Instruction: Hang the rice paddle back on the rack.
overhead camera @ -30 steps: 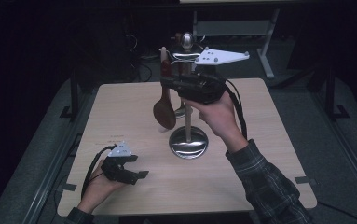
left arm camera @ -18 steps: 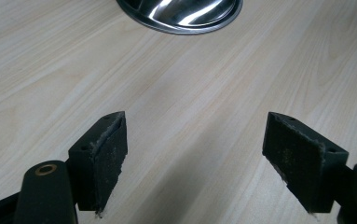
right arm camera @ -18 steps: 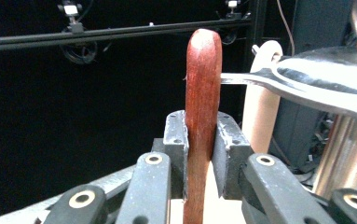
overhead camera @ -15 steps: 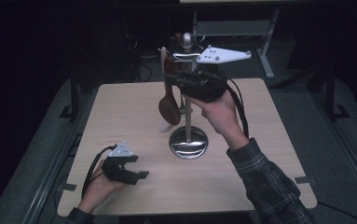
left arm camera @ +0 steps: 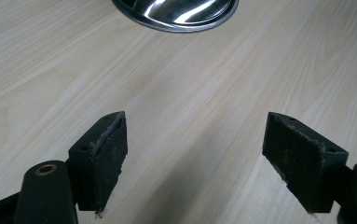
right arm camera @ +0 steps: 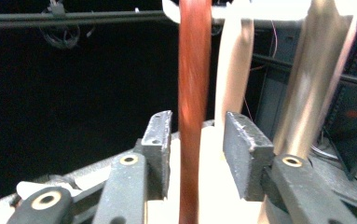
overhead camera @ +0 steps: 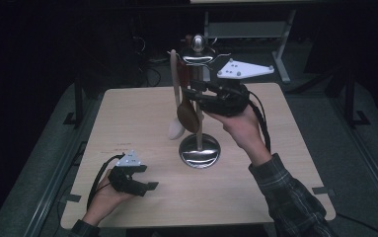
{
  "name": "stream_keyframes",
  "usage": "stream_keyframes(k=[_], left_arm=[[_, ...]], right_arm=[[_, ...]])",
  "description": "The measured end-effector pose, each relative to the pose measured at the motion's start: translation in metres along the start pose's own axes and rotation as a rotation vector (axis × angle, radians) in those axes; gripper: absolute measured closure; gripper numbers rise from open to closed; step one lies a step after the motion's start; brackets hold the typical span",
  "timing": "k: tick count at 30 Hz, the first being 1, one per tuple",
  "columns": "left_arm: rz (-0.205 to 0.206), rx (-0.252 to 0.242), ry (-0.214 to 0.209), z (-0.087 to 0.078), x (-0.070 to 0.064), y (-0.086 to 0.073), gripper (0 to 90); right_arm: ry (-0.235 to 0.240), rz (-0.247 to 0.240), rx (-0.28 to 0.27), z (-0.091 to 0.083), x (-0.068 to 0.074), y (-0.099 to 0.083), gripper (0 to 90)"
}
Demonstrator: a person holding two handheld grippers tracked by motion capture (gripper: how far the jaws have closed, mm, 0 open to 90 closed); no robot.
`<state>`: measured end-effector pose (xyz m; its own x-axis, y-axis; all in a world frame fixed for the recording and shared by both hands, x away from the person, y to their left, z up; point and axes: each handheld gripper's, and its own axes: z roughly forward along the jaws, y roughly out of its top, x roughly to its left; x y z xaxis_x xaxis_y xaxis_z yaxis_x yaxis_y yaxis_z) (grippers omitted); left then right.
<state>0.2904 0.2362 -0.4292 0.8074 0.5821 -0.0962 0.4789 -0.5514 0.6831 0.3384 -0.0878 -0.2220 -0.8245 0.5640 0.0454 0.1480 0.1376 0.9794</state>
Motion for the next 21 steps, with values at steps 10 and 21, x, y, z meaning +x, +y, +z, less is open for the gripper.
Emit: stream_keyframes(k=[10, 21], left_arm=[[-0.004, -0.010, -0.011, 0.002, -0.001, -0.001, 21.7], [0.016, -0.016, -0.019, 0.003, -0.001, -0.001, 21.7]], right_arm=[[-0.002, 0.019, 0.100, -0.020, -0.015, -0.063, 41.0], [-0.013, 0.051, 0.255, -0.047, -0.028, -0.143, 33.8]])
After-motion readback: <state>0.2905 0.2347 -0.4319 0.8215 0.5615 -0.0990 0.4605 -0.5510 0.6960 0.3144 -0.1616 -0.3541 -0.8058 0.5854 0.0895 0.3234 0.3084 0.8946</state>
